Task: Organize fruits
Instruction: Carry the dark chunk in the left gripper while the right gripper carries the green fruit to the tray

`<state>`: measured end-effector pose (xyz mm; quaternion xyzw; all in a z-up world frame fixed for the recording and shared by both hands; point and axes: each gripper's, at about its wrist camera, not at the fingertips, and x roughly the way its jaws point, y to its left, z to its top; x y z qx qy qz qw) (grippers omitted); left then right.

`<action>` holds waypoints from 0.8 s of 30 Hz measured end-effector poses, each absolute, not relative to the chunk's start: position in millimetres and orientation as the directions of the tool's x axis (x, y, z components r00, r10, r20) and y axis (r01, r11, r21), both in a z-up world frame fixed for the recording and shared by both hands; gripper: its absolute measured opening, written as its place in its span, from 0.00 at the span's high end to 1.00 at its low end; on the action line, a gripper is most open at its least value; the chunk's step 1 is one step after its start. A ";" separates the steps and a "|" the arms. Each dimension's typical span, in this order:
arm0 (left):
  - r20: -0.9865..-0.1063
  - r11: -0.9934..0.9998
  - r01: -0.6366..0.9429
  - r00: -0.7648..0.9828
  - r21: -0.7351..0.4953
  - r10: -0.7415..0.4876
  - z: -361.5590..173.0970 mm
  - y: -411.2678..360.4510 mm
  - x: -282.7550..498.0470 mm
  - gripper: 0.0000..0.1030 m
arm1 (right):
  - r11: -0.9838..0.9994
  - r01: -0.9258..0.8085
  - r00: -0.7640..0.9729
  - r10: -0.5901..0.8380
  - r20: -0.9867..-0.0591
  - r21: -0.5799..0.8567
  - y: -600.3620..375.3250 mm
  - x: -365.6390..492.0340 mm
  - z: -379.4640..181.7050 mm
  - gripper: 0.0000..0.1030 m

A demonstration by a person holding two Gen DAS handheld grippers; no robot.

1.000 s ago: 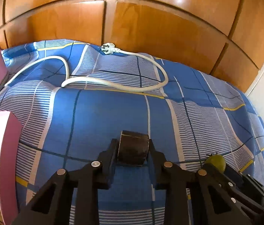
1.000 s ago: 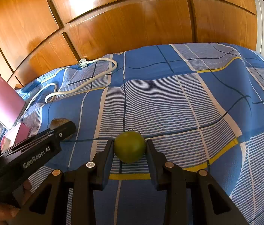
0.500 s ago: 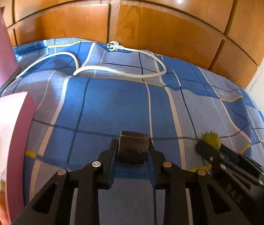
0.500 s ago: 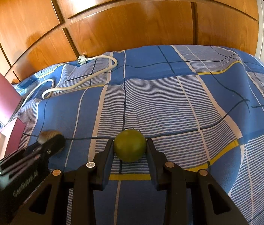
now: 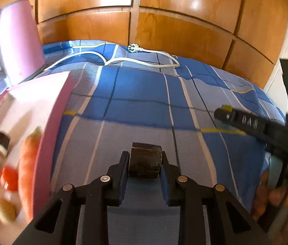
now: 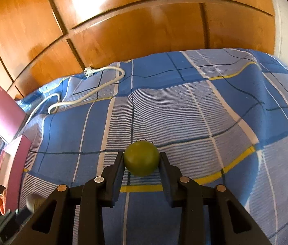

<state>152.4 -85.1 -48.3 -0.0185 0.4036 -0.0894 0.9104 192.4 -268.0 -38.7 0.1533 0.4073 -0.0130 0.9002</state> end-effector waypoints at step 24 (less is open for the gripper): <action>-0.659 0.985 0.164 0.737 -0.046 -0.153 -55.3 -74.3 90.4 0.74 | 0.995 -0.062 0.614 0.103 -0.783 0.083 -187.9 128.5 -40.1 0.67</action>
